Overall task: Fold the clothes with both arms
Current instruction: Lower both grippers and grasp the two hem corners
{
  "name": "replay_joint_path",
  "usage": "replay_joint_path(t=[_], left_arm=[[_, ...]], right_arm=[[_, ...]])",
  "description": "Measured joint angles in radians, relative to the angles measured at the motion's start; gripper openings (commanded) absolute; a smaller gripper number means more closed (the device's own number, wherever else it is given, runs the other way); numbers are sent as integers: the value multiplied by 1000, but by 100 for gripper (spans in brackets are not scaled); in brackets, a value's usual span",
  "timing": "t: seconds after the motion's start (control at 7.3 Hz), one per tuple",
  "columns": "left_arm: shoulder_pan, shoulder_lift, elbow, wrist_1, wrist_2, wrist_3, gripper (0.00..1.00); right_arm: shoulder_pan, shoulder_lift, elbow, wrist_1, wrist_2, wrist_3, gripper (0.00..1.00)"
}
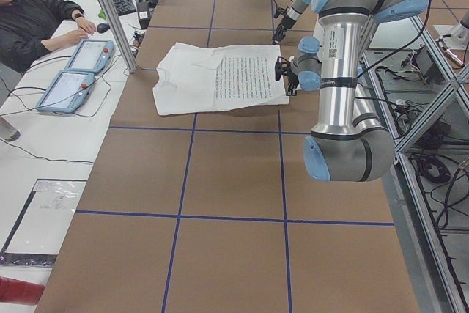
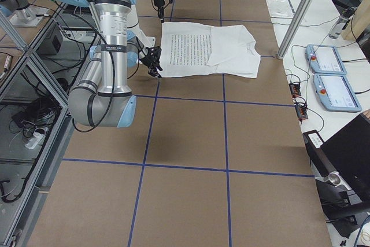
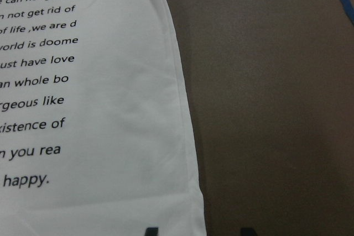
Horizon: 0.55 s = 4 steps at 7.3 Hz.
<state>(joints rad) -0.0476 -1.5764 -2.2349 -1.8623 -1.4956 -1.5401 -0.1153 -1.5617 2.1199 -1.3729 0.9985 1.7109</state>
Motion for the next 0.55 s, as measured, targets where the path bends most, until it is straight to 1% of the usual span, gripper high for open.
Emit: replay_joint_path(t=[0.55], left_arm=[[0, 1, -7, 1, 0, 0, 0]], right_arm=[[-21, 9, -22, 0, -15, 13, 54]])
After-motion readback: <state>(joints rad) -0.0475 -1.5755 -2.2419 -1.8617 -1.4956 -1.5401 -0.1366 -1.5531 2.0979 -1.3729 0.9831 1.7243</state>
